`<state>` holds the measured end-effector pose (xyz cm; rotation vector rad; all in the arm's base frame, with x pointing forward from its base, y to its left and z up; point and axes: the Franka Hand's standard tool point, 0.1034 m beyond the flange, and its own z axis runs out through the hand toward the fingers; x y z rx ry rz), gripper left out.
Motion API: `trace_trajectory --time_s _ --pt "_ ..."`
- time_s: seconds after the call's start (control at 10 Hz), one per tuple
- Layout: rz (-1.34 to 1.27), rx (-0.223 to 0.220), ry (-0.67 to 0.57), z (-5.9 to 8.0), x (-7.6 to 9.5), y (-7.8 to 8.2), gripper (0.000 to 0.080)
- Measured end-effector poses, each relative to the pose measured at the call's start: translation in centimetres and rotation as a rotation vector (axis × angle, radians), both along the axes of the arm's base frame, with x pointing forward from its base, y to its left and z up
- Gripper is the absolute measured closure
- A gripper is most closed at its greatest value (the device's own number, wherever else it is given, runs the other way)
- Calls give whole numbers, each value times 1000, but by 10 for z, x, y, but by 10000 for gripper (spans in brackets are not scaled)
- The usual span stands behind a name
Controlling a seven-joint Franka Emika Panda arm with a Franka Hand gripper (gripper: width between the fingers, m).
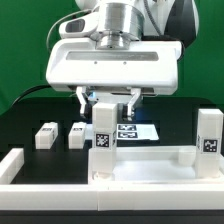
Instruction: Assemble desk
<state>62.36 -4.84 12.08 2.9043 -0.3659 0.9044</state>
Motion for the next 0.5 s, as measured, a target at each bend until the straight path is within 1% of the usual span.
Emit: trace_trajectory --time_s 0.1,0.2,0.3,0.5 --pt "0 0 0 0 0 0 196" --pt "0 0 0 0 0 0 196" --pt "0 0 0 0 0 0 159" --pt "0 0 0 0 0 0 152"
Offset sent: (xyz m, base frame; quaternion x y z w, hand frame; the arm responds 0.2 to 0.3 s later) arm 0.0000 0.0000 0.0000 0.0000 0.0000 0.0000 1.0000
